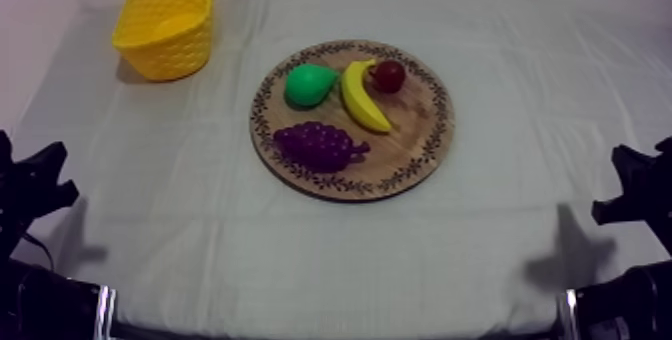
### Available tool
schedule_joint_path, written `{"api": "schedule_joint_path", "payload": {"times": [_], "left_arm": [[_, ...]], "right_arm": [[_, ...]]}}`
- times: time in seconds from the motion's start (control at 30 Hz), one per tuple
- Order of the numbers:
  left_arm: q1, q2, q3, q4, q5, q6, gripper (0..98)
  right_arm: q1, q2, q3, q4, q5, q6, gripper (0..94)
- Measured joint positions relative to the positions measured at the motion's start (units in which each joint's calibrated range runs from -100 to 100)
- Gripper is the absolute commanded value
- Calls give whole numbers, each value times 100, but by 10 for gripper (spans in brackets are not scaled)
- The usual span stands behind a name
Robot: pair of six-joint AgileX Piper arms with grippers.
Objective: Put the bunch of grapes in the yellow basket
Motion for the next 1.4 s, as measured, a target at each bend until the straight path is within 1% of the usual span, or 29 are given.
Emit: {"api": "schedule_joint_path", "payload": {"times": [0.13,0.33,0.6,0.83,1.13,1.4], "left_arm": [[152,416,-284,12,-57,-105,0],[476,1425,-1226,45,-41,-218,0],[1006,2843,-2893,270,82,-497,0],[1430,3754,-4082,357,164,-621,0],[2118,4979,-5019,365,202,-785,0],[2639,6172,-5773,376,293,-897,0]], "right_arm": [[0,0,0,0,0,1,3],[0,0,0,0,0,1,3],[0,0,0,0,0,1,3],[0,0,0,0,0,1,3],[0,0,0,0,0,1,3],[0,0,0,0,0,1,3]]}}
